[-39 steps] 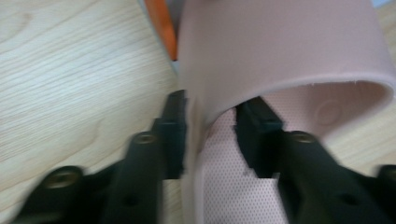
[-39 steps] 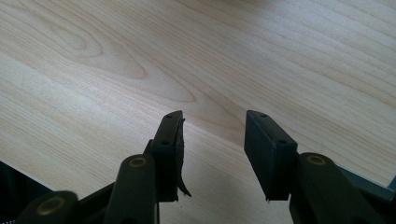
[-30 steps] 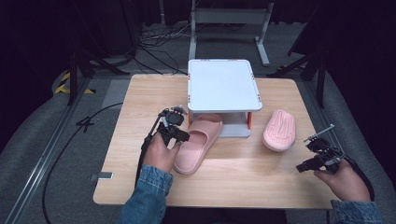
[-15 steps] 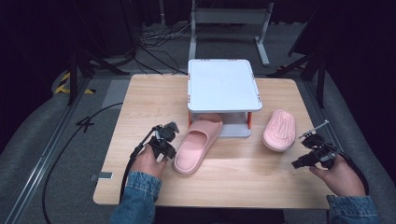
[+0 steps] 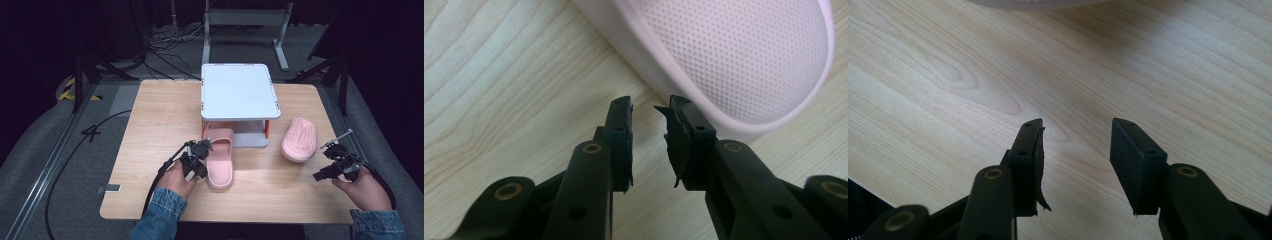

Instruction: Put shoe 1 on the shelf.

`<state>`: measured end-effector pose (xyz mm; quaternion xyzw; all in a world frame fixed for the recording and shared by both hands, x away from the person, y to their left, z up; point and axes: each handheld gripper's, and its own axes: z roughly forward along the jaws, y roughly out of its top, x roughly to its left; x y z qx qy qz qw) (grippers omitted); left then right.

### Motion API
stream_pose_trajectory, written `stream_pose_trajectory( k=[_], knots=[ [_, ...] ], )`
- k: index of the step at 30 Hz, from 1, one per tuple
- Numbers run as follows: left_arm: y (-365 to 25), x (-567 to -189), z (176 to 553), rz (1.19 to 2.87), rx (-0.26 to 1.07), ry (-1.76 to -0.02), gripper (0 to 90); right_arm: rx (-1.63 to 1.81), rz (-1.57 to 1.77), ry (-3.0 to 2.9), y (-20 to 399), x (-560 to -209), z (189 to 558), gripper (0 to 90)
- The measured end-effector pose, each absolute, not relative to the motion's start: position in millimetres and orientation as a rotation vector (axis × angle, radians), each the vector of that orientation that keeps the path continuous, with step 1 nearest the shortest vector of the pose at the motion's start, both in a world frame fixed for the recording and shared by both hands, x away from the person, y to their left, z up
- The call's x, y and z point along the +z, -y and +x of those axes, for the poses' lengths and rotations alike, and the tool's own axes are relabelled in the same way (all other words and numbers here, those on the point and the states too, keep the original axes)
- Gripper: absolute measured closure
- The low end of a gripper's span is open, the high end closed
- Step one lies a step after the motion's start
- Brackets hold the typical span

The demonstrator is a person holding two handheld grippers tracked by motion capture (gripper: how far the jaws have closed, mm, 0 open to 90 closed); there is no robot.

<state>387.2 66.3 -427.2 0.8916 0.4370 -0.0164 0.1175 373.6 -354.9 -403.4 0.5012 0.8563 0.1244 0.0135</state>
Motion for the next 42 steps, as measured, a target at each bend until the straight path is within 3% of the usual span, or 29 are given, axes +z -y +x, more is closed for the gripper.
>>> stream_pose_trajectory(
  k=[7,13,18,26,42],
  knots=[
    [-67.1,-413.4,376.8,2.607,-0.073,-1.267,70.0,0.399,1.563,-2.663,357.0,-401.3,372.8,57.0],
    [-33.2,-408.6,337.1,2.720,-0.127,-1.067,72.9,0.400,1.569,-2.664,358.5,-401.3,372.8,57.0],
    [-12.3,-425.4,328.4,2.781,-0.200,-0.988,72.7,0.399,1.562,-2.667,357.0,-401.8,372.5,57.0],
    [-8.3,-437.2,338.3,2.760,-0.097,-1.076,73.3,0.393,1.577,-2.663,359.4,-403.8,371.4,57.0],
    [-10.3,-422.6,368.6,2.609,0.033,-1.124,68.4,0.380,1.640,-2.627,374.1,-407.1,355.8,56.8]
  ],
)
